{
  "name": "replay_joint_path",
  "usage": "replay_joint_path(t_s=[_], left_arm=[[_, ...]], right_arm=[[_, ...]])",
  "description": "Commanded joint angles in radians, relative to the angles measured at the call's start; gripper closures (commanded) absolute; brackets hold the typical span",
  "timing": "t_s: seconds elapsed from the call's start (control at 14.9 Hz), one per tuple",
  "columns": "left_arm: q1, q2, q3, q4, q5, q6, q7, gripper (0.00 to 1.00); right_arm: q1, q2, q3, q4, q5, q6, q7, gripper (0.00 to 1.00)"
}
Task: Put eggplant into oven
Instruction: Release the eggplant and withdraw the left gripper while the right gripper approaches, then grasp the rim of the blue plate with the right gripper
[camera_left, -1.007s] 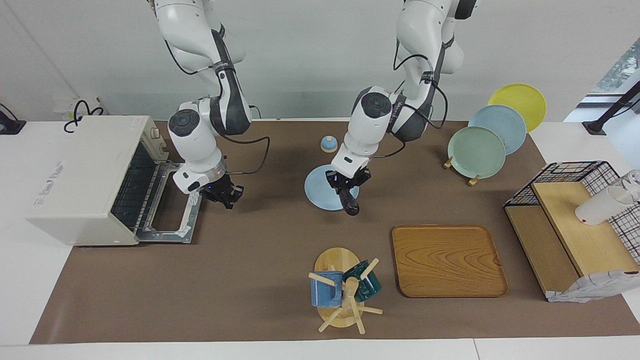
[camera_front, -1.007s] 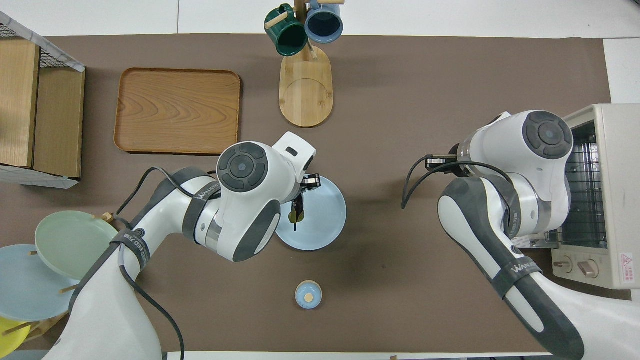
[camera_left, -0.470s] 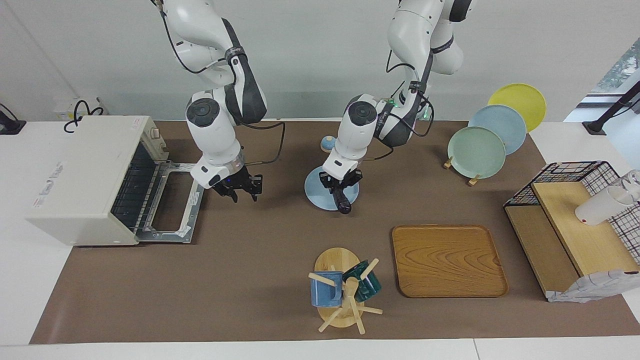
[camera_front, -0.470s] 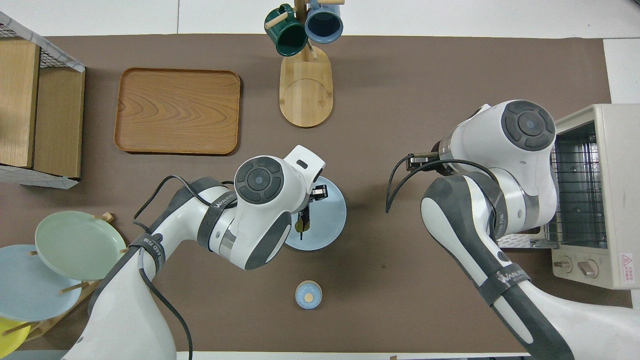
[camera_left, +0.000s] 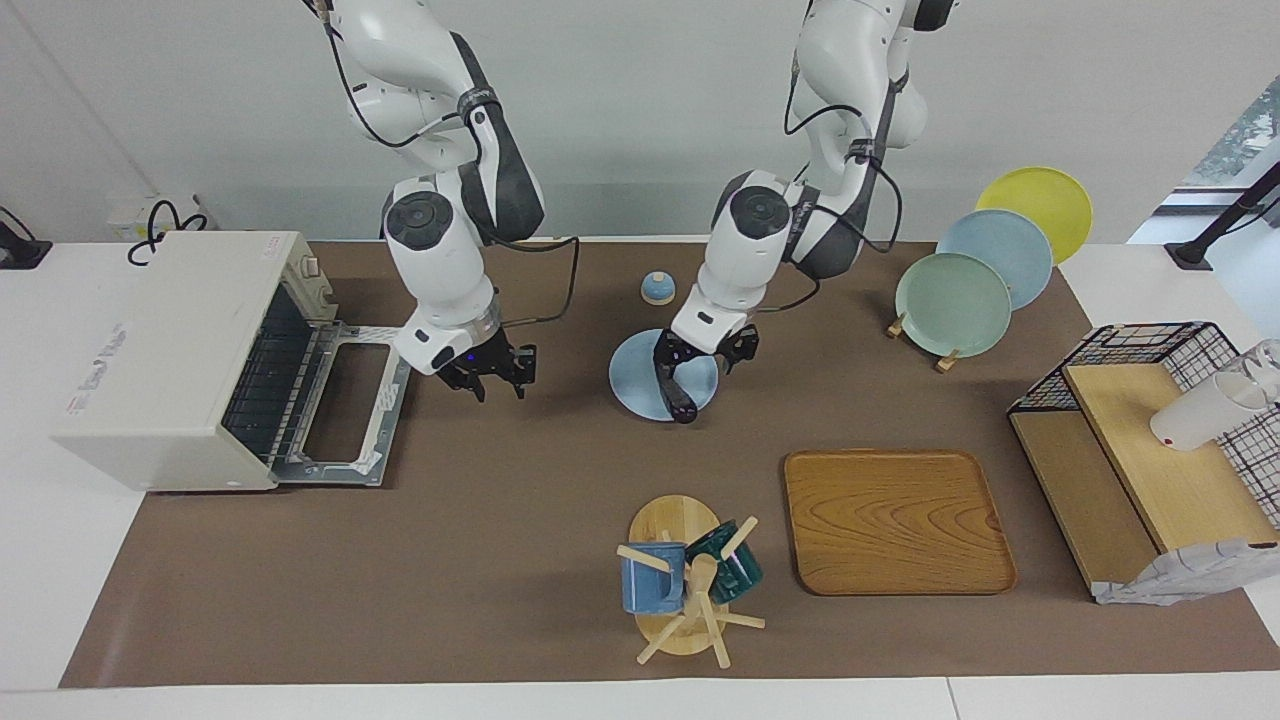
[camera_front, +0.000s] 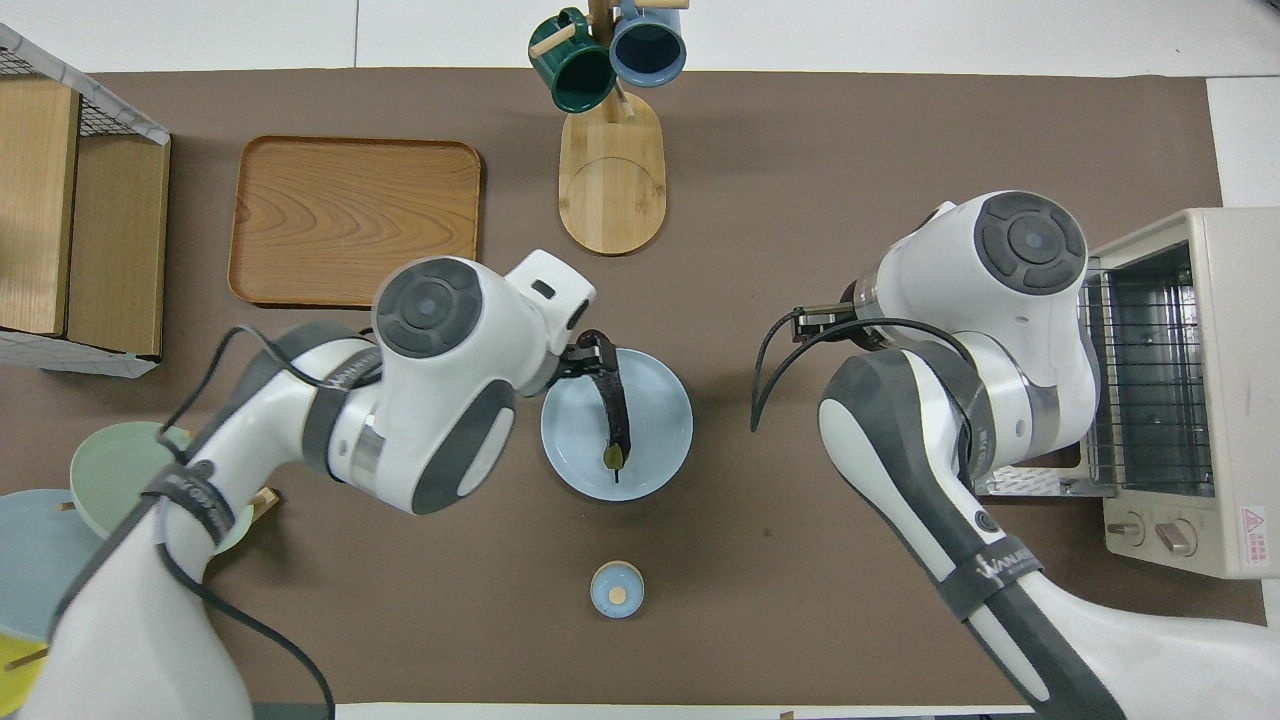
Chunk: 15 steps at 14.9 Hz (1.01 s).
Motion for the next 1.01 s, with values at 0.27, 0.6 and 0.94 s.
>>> replay_joint_path(t_s=[0.27, 0.6, 0.94], left_arm=[[0.306, -0.051, -0.001, 0.118, 0.060, -0.206, 0.287, 0.00], [0.435, -0.080, 0.000, 0.187, 0.068, -0.330, 0.450, 0.00], [0.476, -0.194, 0.000, 0.198, 0.095, -0.479, 0.497, 0.00]], right_arm=[[0.291, 0.175, 0.003, 0.333, -0.092, -0.119, 0.286, 0.40], [0.494, 0.335, 0.003, 0.363, -0.161, 0.070, 0.456, 0.45], [0.499, 0.301, 0.005, 0.220, -0.208, 0.158, 0.454, 0.51]])
